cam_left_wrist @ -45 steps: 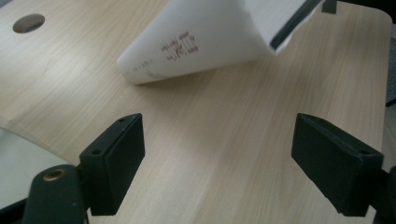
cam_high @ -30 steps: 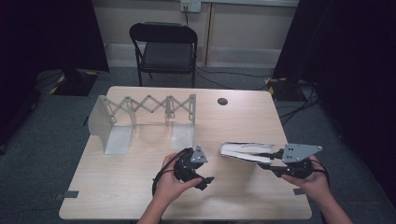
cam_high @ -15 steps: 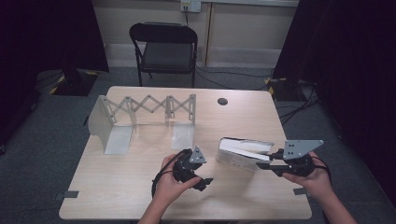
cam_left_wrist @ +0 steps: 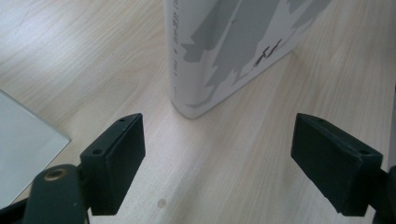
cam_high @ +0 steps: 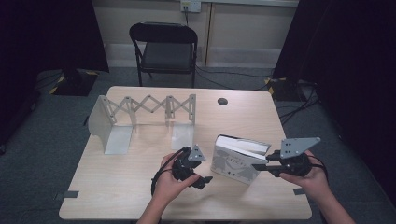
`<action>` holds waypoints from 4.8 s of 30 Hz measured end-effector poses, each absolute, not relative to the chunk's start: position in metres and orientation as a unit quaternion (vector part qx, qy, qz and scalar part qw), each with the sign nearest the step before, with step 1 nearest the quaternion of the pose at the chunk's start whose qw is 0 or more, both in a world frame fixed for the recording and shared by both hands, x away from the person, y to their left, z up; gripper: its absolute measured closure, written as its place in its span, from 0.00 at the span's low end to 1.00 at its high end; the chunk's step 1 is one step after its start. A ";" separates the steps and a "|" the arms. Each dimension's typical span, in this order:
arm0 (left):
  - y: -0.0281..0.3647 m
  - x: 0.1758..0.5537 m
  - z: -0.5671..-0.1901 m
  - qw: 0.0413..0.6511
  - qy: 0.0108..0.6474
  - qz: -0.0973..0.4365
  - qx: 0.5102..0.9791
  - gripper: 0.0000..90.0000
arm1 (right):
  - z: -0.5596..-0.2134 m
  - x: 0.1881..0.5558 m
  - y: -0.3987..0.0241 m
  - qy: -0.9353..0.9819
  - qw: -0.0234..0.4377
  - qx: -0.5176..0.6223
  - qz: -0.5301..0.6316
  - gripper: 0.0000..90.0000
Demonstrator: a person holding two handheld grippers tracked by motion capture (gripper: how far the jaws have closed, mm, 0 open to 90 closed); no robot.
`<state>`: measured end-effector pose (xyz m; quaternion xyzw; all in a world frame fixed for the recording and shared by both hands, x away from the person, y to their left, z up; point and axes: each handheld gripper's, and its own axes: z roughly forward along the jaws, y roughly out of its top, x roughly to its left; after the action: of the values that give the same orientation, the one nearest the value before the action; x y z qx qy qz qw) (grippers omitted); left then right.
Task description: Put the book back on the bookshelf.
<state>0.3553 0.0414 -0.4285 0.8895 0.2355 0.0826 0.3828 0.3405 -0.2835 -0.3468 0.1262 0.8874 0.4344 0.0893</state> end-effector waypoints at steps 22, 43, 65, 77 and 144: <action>0.048 0.354 -0.422 0.390 0.241 0.070 0.886 0.20 | -0.346 0.343 -0.281 0.890 0.038 0.110 0.441 0.85; 0.049 0.352 -0.415 0.396 0.226 0.067 0.887 0.20 | -0.345 0.343 -0.280 0.895 0.029 0.115 0.430 0.84; 0.036 0.361 -0.390 0.402 0.186 0.058 0.895 0.22 | -0.346 0.346 -0.285 0.891 0.020 0.136 0.432 0.75; 0.024 0.366 -0.382 0.407 0.170 0.052 0.896 0.22 | -0.353 0.348 -0.294 0.884 0.015 0.161 0.439 0.66; -0.001 0.356 -0.348 0.334 0.110 0.024 0.936 0.58 | -0.405 0.350 -0.308 0.883 0.054 0.216 0.414 0.36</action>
<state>0.3557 -0.0012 -0.3478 0.9358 0.1104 0.0244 0.3341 0.3500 -0.3080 -0.4048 0.2159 0.8828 0.4137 0.0541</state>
